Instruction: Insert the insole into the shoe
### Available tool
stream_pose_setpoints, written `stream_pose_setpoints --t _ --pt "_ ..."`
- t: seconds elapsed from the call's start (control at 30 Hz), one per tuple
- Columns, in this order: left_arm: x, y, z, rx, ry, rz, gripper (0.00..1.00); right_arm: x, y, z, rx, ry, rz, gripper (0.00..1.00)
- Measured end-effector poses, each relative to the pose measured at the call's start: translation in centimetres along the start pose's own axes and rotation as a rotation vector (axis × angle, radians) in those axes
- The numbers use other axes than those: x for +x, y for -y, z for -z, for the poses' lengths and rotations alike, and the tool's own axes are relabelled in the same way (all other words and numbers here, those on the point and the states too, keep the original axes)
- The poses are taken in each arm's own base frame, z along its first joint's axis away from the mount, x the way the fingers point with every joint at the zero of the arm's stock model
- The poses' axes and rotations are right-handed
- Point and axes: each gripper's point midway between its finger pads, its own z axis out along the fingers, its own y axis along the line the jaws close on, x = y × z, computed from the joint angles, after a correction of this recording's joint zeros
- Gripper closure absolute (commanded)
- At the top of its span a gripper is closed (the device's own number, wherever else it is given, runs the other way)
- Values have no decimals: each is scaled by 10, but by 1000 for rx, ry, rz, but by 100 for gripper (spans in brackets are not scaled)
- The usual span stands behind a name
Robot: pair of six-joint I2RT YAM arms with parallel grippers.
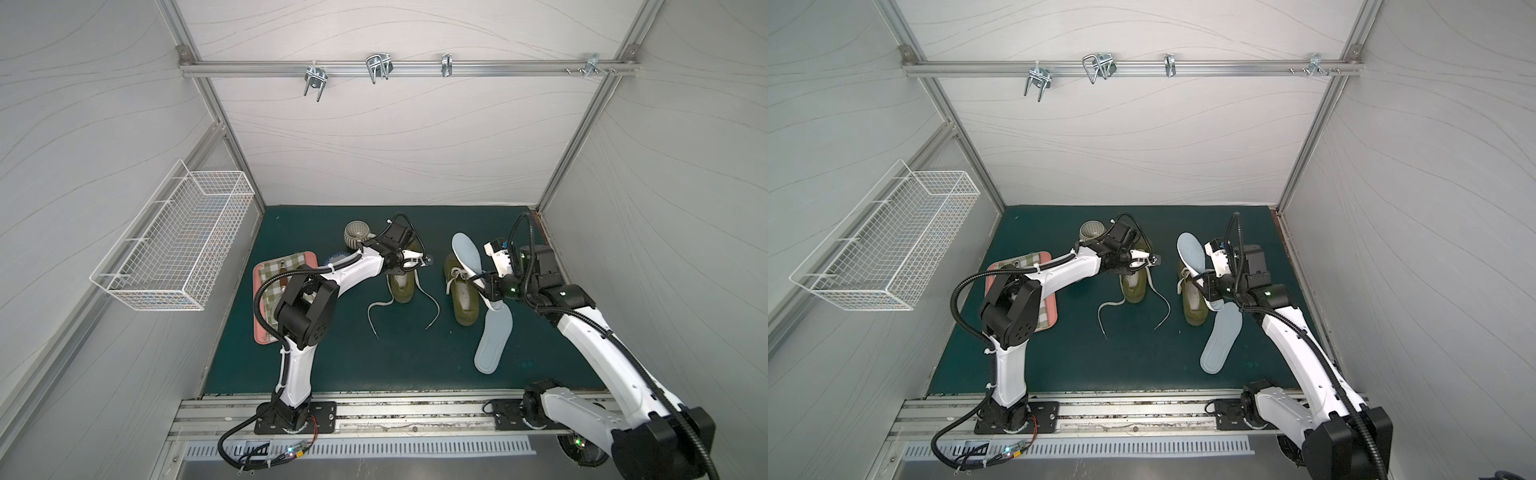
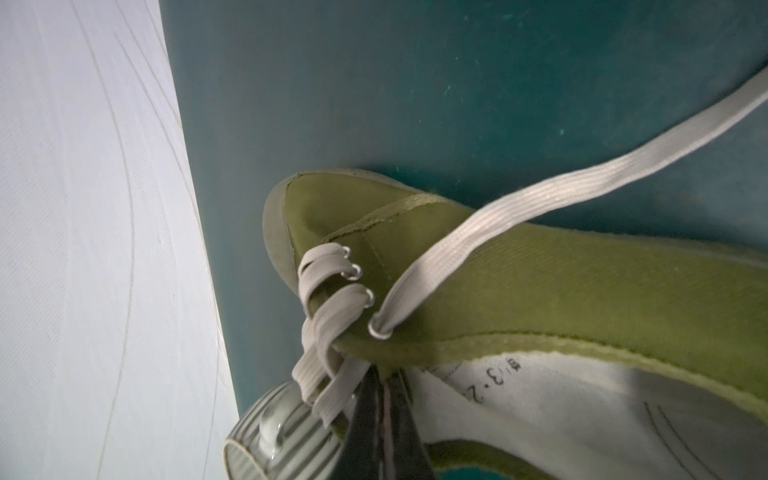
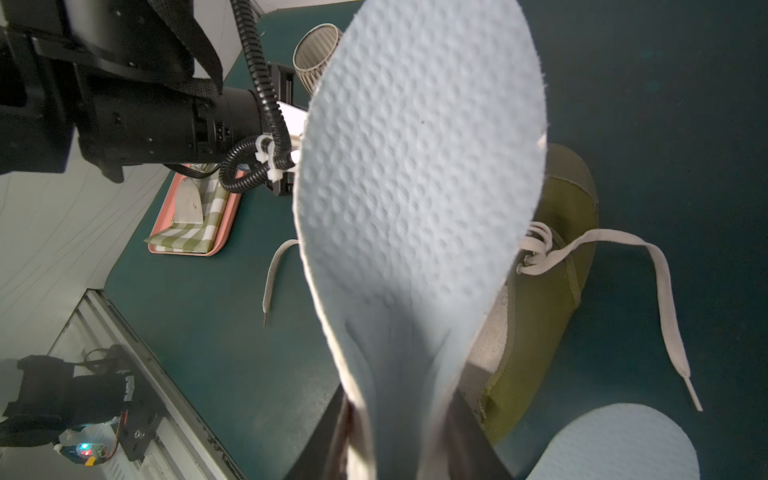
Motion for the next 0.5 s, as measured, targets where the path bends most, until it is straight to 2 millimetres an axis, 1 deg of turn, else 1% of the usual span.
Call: stream_pose_setpoints --t 0.13,0.23,0.37,0.5 --pt "1 4 8 25 -51 35 100 1 1 -1 5 -9 5 70" --pt "2 7 18 55 -88 102 100 3 3 -1 24 -20 21 70" --pt "1 2 38 88 -123 245 100 8 4 -5 44 -48 58 70" --pt "-2 -4 55 104 -131 406 100 12 -3 -12 51 -97 114 70"
